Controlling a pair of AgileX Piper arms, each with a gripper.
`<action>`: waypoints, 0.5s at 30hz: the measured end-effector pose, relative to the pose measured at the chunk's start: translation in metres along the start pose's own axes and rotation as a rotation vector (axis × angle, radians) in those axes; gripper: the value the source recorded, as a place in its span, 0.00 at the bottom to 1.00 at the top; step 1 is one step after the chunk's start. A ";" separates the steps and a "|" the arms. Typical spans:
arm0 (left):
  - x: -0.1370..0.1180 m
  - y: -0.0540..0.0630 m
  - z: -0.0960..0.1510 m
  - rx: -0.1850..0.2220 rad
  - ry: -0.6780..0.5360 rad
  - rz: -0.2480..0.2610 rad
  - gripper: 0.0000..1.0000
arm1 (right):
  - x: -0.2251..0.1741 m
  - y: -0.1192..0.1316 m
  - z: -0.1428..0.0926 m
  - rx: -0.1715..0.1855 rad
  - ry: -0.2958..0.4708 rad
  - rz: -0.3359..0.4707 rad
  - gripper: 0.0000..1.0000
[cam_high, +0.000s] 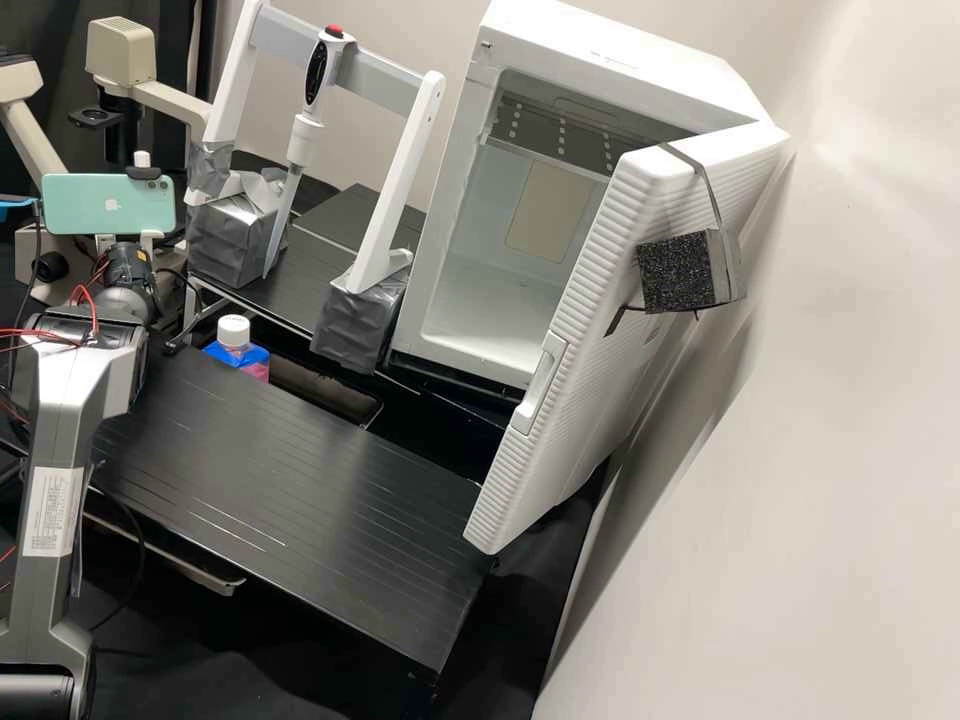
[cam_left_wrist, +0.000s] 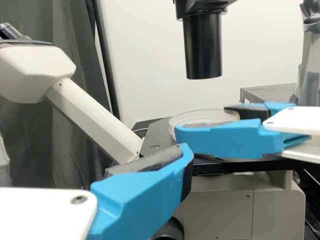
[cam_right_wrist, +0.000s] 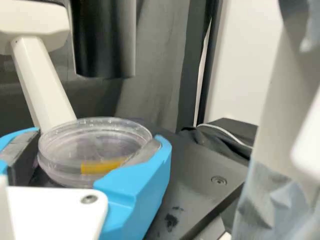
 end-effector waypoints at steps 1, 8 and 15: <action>0.000 0.000 0.000 0.000 0.000 0.000 1.00 | 0.000 0.000 0.000 0.000 0.000 0.000 1.00; 0.000 0.000 0.000 0.000 0.000 0.000 1.00 | -0.001 -0.001 0.001 -0.035 -0.003 -0.004 1.00; 0.000 0.000 0.000 0.000 0.000 0.000 1.00 | -0.021 0.000 -0.010 -0.090 0.033 0.000 1.00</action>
